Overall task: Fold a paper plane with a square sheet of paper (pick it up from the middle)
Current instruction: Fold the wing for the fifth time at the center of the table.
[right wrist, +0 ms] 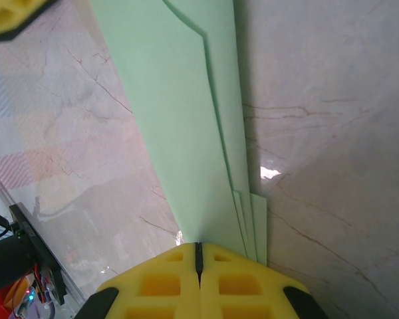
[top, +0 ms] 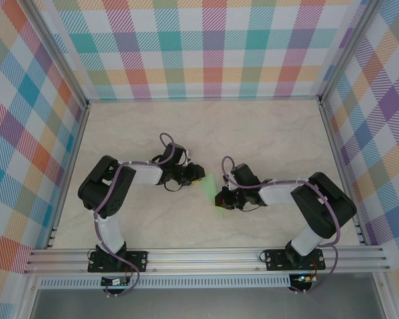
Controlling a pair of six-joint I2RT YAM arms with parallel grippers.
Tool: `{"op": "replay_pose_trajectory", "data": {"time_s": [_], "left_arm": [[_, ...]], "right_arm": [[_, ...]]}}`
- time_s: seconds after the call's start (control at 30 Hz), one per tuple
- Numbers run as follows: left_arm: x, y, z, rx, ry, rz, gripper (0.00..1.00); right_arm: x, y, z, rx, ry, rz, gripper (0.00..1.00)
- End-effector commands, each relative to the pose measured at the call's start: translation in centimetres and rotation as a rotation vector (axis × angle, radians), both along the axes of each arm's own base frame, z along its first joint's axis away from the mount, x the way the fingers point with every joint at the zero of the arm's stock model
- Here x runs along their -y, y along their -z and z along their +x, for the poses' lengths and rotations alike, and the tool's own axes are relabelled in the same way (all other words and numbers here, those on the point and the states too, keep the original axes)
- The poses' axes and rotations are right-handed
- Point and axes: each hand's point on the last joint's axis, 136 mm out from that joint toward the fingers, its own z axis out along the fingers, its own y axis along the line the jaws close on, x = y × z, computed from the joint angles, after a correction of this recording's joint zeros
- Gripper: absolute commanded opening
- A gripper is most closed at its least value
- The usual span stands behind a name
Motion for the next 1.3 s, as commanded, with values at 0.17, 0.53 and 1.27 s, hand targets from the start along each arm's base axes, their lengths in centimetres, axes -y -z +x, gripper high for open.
{"op": "replay_pose_trajectory", "data": {"time_s": [0.17,0.53,1.27], "left_arm": [[-3.1,0.3,2.4,0.000,-0.047,0.065,0.32],[-3.4,-9.8,1.2,0.158,-0.069,0.005,0.34],[4.5,-4.7,-3.6,0.079,0.043,-0.028,0.33]], "right_arm": [[4.1,4.5,-5.4,-0.218,-0.031,-0.196,0.04],[3.3,3.8,-4.3,-0.201,-0.011,-0.173,0.05],[3.3,4.0,-4.2,-0.209,0.010,-0.177,0.05]]}}
